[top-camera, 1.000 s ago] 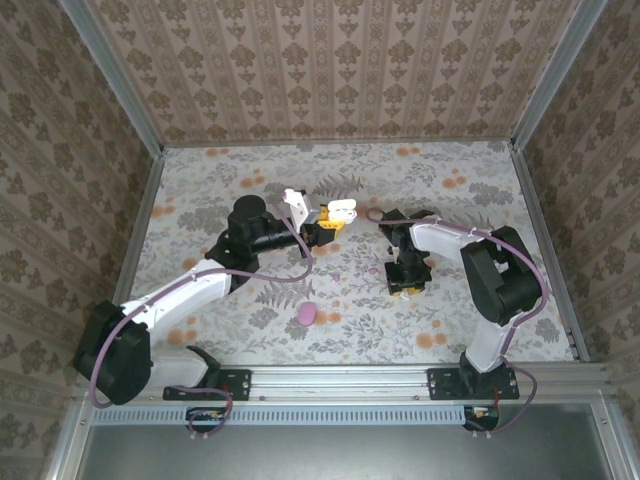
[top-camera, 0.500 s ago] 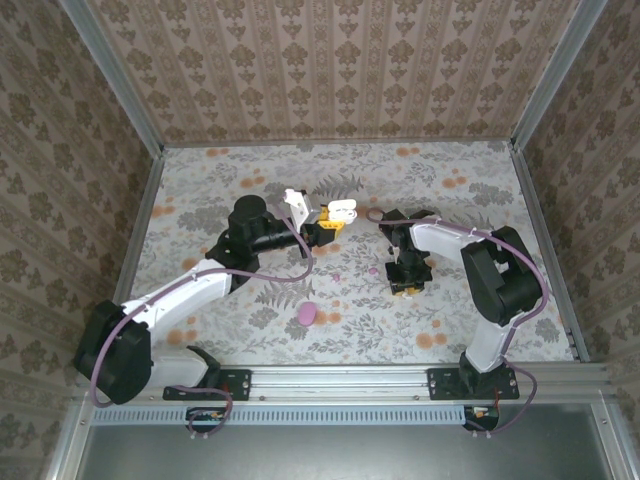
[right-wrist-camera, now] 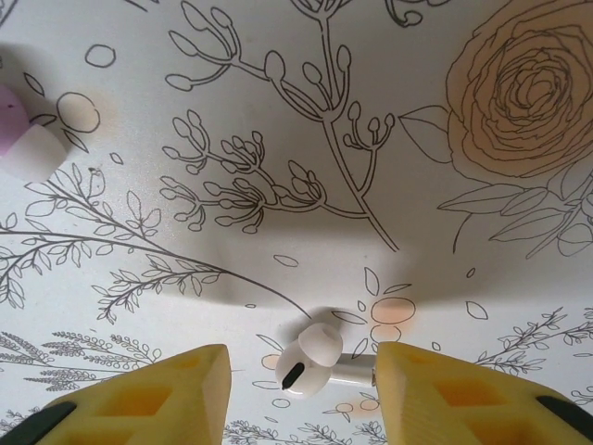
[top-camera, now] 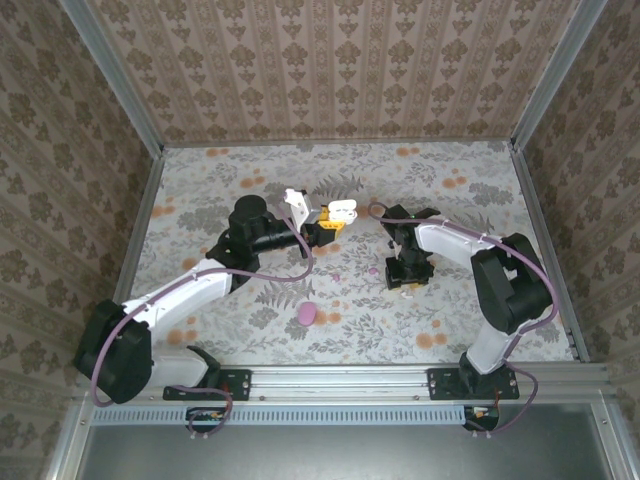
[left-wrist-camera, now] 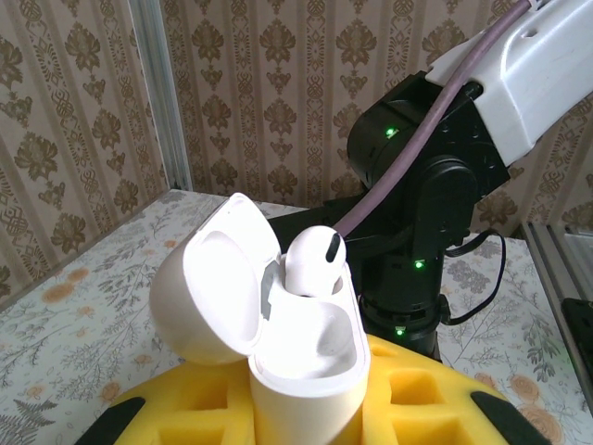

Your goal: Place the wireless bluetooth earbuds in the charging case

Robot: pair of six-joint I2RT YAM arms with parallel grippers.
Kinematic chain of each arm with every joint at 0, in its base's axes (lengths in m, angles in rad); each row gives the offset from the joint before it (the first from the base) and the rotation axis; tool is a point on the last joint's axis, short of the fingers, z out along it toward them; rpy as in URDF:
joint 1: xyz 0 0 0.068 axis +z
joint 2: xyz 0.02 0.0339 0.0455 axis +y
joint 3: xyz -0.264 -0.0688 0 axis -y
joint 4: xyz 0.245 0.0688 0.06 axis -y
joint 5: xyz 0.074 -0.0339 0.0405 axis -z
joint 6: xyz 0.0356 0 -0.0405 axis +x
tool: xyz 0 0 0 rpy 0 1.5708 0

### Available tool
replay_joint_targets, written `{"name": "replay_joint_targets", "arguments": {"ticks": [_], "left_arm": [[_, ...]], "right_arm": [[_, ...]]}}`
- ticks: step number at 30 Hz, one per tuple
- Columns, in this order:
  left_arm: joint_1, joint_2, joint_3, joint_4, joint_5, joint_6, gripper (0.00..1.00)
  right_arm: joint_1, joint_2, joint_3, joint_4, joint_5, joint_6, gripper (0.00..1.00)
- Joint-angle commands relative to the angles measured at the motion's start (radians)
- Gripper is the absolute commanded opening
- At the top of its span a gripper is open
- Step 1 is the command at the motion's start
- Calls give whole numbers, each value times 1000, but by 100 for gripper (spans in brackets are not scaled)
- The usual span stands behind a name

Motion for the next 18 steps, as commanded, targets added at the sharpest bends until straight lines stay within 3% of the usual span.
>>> {"name": "replay_joint_targets", "arguments": {"ticks": [1, 18], "left_arm": [[8, 5, 22, 0, 14, -9, 7], [12, -10, -4, 11, 6, -2, 7]], "right_arm": [[-1, 44, -1, -24, -10, 14, 46], [28, -43, -99, 21, -121, 91, 47]]}}
